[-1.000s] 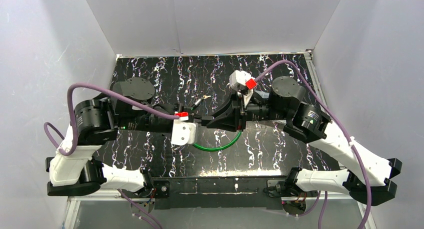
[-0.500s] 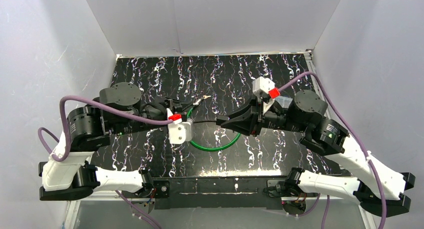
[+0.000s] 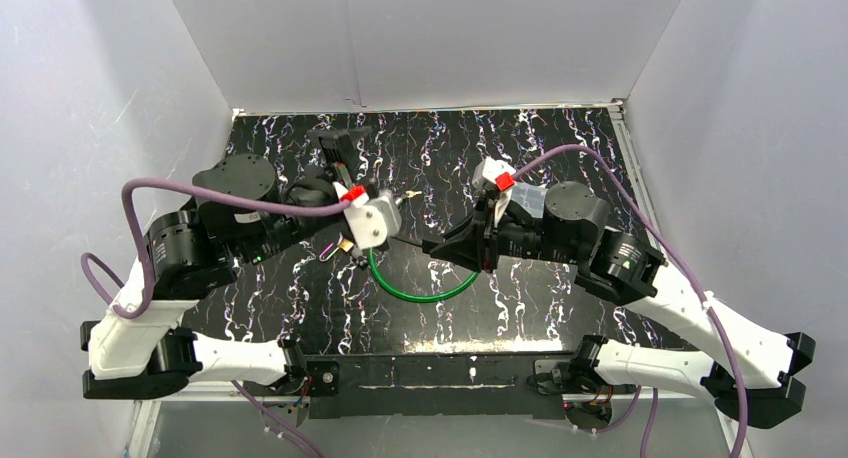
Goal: Unlock with the key
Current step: Place the lock at the center of the board.
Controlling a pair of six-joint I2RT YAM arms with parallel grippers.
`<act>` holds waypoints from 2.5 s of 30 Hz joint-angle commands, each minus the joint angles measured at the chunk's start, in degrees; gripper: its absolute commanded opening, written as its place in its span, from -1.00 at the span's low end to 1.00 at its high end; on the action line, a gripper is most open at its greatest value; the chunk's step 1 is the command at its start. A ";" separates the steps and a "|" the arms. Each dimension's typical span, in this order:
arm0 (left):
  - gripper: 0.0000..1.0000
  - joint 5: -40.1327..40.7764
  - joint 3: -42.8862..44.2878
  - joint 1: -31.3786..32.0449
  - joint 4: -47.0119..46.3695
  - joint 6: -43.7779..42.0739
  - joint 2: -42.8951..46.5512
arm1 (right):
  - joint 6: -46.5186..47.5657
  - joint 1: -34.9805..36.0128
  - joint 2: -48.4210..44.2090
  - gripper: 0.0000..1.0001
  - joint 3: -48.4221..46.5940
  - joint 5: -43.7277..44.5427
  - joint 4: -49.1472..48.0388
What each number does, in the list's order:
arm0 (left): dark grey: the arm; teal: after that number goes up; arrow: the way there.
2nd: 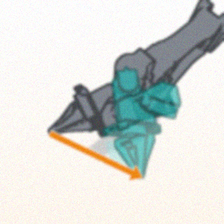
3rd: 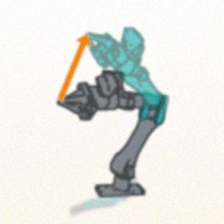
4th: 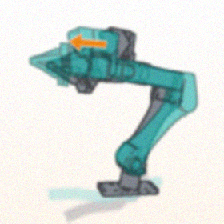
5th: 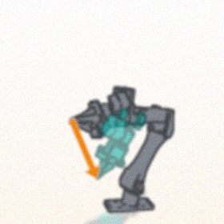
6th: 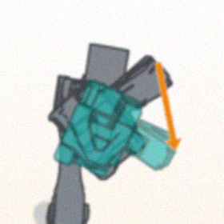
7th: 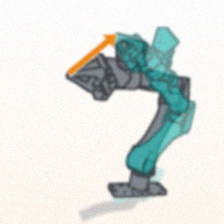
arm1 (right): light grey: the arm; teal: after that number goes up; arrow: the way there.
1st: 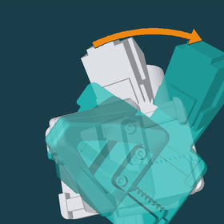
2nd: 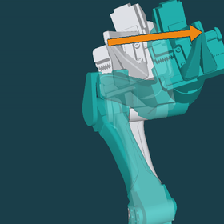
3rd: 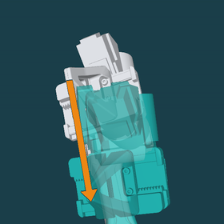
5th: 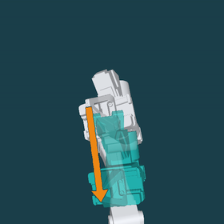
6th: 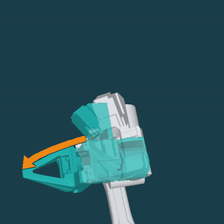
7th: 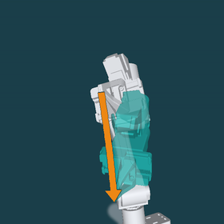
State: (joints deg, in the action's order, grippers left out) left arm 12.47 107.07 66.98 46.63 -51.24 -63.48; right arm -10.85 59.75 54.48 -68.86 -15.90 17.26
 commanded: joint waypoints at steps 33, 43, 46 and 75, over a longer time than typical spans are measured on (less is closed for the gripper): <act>0.96 -15.73 -16.44 -49.65 8.66 32.40 -6.74 | -22.90 -8.41 4.66 -0.97 26.67 8.03 -6.92; 0.96 -18.38 -23.31 -55.56 5.85 33.65 -4.20 | -24.59 -16.80 19.25 -0.97 23.03 -0.99 -9.48; 0.97 -18.56 -25.47 -56.19 4.69 34.11 -2.53 | -25.02 -17.45 24.24 -0.97 21.56 -2.55 -8.92; 0.96 -30.34 -48.65 -76.44 -15.91 41.15 -3.29 | -17.14 -31.23 7.80 0.66 15.74 22.89 9.40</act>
State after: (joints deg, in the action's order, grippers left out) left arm -13.19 61.69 -4.56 36.86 -13.61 -64.69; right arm -30.83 35.55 70.41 -50.50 -4.99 22.31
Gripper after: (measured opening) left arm 0.981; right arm 0.822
